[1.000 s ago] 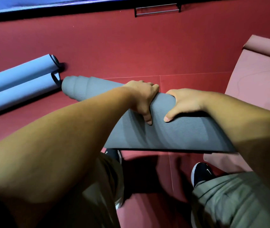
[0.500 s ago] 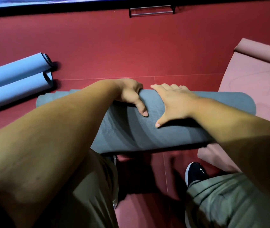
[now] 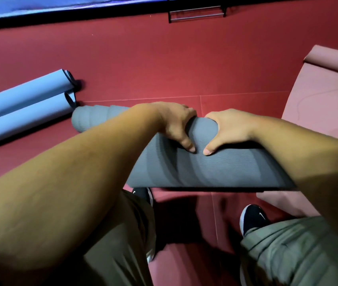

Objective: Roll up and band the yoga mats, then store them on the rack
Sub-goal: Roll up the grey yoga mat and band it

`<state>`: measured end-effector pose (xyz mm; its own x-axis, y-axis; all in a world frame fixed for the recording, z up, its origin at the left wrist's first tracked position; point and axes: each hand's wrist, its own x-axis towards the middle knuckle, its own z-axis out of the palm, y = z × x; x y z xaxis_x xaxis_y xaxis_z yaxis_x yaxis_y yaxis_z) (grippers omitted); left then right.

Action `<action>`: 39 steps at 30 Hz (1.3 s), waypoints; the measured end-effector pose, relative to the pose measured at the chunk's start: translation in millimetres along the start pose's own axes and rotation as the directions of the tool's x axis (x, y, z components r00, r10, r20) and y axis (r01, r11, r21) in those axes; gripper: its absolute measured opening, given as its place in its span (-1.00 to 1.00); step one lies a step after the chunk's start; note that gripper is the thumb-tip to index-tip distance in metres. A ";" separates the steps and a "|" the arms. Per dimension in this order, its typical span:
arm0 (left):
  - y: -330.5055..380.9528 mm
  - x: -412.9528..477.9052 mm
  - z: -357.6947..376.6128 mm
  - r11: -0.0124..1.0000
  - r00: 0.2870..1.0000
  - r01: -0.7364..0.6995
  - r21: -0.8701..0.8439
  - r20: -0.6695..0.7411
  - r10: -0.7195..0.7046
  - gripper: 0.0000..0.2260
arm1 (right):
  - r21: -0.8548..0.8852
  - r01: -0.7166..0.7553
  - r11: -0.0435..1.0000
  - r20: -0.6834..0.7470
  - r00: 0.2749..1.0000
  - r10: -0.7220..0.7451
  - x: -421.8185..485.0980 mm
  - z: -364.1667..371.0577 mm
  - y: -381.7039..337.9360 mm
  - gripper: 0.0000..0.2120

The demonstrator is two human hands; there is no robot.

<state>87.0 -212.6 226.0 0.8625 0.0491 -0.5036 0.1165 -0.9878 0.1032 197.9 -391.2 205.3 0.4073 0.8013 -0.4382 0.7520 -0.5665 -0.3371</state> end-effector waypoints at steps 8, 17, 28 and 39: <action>14.4 0.1 9.0 0.973 0.998 0.008 0.232 -0.065 0.007 0.15 | 0.172 -0.050 0.984 0.117 0.993 0.030 -0.3 -6.6 10.0 -0.36; 3.1 5.7 7.2 0.991 0.998 0.063 -0.122 0.025 -0.060 -0.08 | 0.127 -0.018 0.992 0.155 0.988 -0.002 -2.3 -5.1 6.5 -0.27; -19.1 3.0 -2.4 0.912 0.981 0.143 -0.384 0.174 -0.080 -0.28 | -0.290 0.039 0.956 0.021 0.999 -0.035 -10.3 6.3 -19.8 0.25; -2.5 1.0 2.0 0.977 0.994 0.043 -0.209 0.110 -0.020 -0.16 | -0.116 0.055 0.992 0.065 0.997 -0.047 -6.4 3.9 -8.7 -0.11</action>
<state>86.5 -210.4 223.5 0.8004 0.0521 -0.5973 0.2538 -0.9320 0.2589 186.8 -392.1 207.8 0.3366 0.8131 -0.4750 0.8280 -0.4958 -0.2619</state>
